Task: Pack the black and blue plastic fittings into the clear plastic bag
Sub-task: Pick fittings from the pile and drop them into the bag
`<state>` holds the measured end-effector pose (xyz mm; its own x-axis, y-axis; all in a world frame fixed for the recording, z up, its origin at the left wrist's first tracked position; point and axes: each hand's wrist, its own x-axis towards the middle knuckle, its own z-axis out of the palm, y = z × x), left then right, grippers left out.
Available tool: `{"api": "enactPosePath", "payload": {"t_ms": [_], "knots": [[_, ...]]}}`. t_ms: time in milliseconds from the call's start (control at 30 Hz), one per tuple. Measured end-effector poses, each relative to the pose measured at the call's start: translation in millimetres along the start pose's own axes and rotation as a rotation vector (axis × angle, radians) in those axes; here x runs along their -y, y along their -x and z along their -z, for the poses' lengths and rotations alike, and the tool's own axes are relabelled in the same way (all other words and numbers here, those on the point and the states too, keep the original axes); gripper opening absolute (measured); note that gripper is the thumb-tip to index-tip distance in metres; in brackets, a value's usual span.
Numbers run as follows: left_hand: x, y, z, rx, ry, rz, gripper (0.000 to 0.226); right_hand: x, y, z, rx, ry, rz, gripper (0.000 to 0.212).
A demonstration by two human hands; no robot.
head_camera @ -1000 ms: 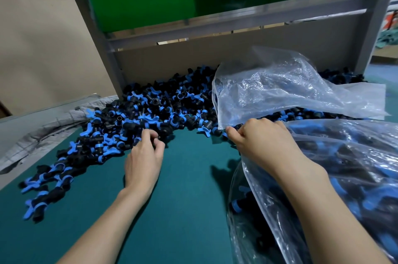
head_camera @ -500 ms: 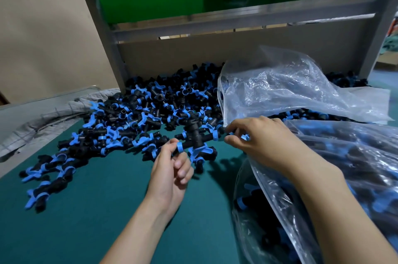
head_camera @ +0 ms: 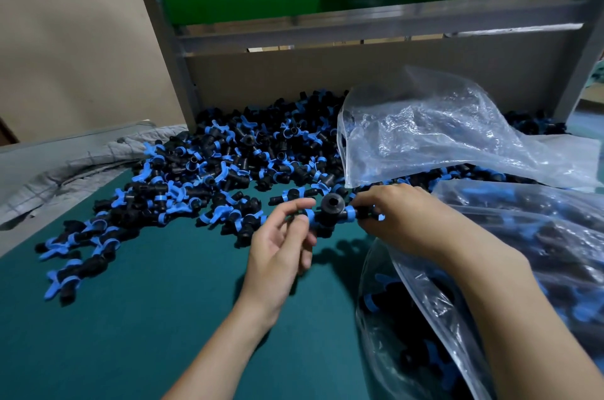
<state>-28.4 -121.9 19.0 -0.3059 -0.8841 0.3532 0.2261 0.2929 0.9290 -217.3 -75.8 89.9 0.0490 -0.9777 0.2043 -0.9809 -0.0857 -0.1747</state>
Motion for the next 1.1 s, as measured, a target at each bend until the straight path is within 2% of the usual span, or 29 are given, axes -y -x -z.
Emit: {"api": "enactPosePath", "payload": {"t_ms": [100, 433, 1100], "knots": [[2.9, 3.2, -3.5, 0.019, -0.037, -0.006, 0.023, 0.6, -0.8, -0.7, -0.005, -0.024, 0.011, 0.021], [0.9, 6.9, -4.7, -0.037, -0.189, -0.083, 0.026, -0.9, 0.0, -3.3, -0.034, -0.038, -0.006, 0.019], [-2.2, 7.0, -6.1, -0.037, -0.160, -0.084, 0.025, -0.5, -0.4, -2.2, 0.014, -0.061, 0.000, 0.012]]}}
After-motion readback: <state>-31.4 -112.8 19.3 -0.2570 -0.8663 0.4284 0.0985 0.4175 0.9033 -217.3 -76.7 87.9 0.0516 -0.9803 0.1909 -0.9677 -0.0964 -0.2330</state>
